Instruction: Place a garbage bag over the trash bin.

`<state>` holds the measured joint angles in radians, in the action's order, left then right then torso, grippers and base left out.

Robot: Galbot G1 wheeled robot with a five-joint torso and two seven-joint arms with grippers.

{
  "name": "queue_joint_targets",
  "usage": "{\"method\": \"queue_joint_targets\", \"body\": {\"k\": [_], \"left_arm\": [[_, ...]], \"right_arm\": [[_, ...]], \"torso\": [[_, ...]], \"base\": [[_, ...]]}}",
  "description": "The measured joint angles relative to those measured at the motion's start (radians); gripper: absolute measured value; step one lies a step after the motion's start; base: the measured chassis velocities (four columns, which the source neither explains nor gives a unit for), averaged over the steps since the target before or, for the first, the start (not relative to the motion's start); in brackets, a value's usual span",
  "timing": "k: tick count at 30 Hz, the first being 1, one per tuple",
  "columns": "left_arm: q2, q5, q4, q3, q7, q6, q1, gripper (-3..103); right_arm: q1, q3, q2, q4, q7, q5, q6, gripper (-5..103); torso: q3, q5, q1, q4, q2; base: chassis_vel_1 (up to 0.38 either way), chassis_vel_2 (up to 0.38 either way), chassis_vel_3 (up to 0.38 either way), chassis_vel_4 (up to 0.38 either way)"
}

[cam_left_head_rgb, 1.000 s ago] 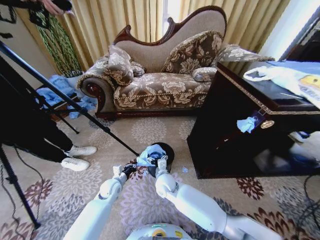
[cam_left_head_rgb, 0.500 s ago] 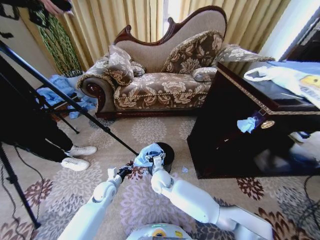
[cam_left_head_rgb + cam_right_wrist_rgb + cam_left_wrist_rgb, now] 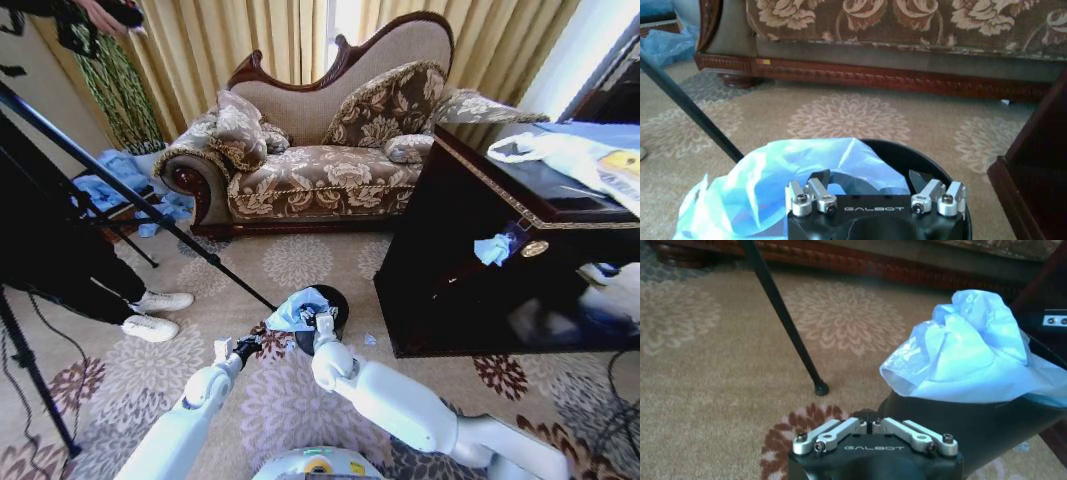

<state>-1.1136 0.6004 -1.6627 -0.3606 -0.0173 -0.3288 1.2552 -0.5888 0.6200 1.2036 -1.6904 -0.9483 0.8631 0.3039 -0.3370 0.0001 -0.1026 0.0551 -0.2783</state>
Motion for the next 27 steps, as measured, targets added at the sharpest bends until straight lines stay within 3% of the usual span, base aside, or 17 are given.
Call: {"method": "queue_joint_targets", "body": {"k": [9, 10, 12, 14, 15, 18, 19, 21, 22, 24, 26, 27], "left_arm": [[0.012, 0.002, -0.06, 0.008, -0.007, -0.009, 0.004, -2], [0.024, 0.0, -0.085, 0.009, -0.014, -0.012, 0.014, 3], [0.037, -0.003, -0.108, 0.01, -0.026, -0.018, 0.024, 3], [0.07, -0.03, -0.154, 0.012, -0.06, -0.036, 0.05, 14], [0.07, -0.03, -0.154, 0.012, -0.06, -0.036, 0.05, 14], [0.118, -0.166, -0.194, 0.013, -0.137, -0.021, 0.091, 30], [0.118, -0.166, -0.194, 0.013, -0.137, -0.021, 0.091, 30], [0.138, -0.231, -0.202, 0.001, -0.191, -0.002, 0.108, 41], [0.138, -0.231, -0.202, 0.001, -0.191, -0.002, 0.108, 41], [0.146, -0.221, -0.215, -0.007, -0.186, -0.003, 0.12, 52], [0.138, -0.163, -0.232, -0.011, -0.12, -0.01, 0.124, 62], [0.13, -0.126, -0.24, -0.011, -0.084, -0.013, 0.122, 62]], "right_arm": [[-0.028, -0.008, 0.005, -0.027, -0.003, -0.001, 0.002, 76], [-0.037, -0.014, 0.005, -0.028, 0.0, -0.007, 0.002, 79], [-0.045, -0.022, 0.005, -0.029, 0.005, -0.015, 0.001, 79], [-0.067, -0.043, 0.006, -0.031, 0.015, -0.032, -0.002, 83], [-0.067, -0.043, 0.006, -0.031, 0.015, -0.032, -0.002, 83], [-0.108, -0.086, 0.004, -0.037, 0.038, -0.07, -0.014, 84], [-0.108, -0.086, 0.004, -0.037, 0.038, -0.07, -0.014, 84], [-0.133, -0.115, 0.0, -0.04, 0.052, -0.093, -0.022, 85], [-0.133, -0.115, 0.0, -0.04, 0.052, -0.093, -0.022, 85], [-0.155, -0.137, -0.003, -0.048, 0.062, -0.107, -0.026, 86], [-0.178, -0.163, -0.009, -0.056, 0.075, -0.121, -0.031, 86], [-0.189, -0.177, -0.011, -0.059, 0.082, -0.127, -0.034, 86]], "torso": [[0.0, -0.0001, 0.0, 0.0, 0.0], [0.0, -0.0002, 0.0, 0.0, 0.0], [0.0, -0.0001, 0.0, 0.0, 0.0], [0.0, -0.0001, 0.0, -0.0001, 0.0], [0.0, -0.0001, 0.0, -0.0001, 0.0], [0.0, -0.0001, 0.0, -0.0001, 0.0], [0.0, -0.0001, 0.0, -0.0001, 0.0], [0.0, -0.0002, 0.0, -0.0001, 0.0], [0.0, -0.0002, 0.0, -0.0001, 0.0], [0.0, 0.0, 0.0, -0.0002, 0.0], [0.0, 0.0, 0.0, -0.0002, 0.0], [0.0, -0.0001, 0.0, -0.0002, 0.0]], "base": [[0.0, 0.0, 0.0, 0.0], [0.0, 0.0, 0.0, 0.0], [0.0, 0.0, 0.0, 0.0], [0.0, 0.0, 0.0, 0.0], [0.0, 0.0, 0.0, 0.0], [0.0, 0.0, 0.0, 0.0], [0.0, 0.0, 0.0, 0.0], [0.0, 0.0, 0.0, 0.0], [0.0, 0.0, 0.0, 0.0], [0.0, 0.0, 0.0, 0.0], [0.0, 0.0, 0.0, 0.0], [0.0, 0.0, 0.0, 0.0]]}}
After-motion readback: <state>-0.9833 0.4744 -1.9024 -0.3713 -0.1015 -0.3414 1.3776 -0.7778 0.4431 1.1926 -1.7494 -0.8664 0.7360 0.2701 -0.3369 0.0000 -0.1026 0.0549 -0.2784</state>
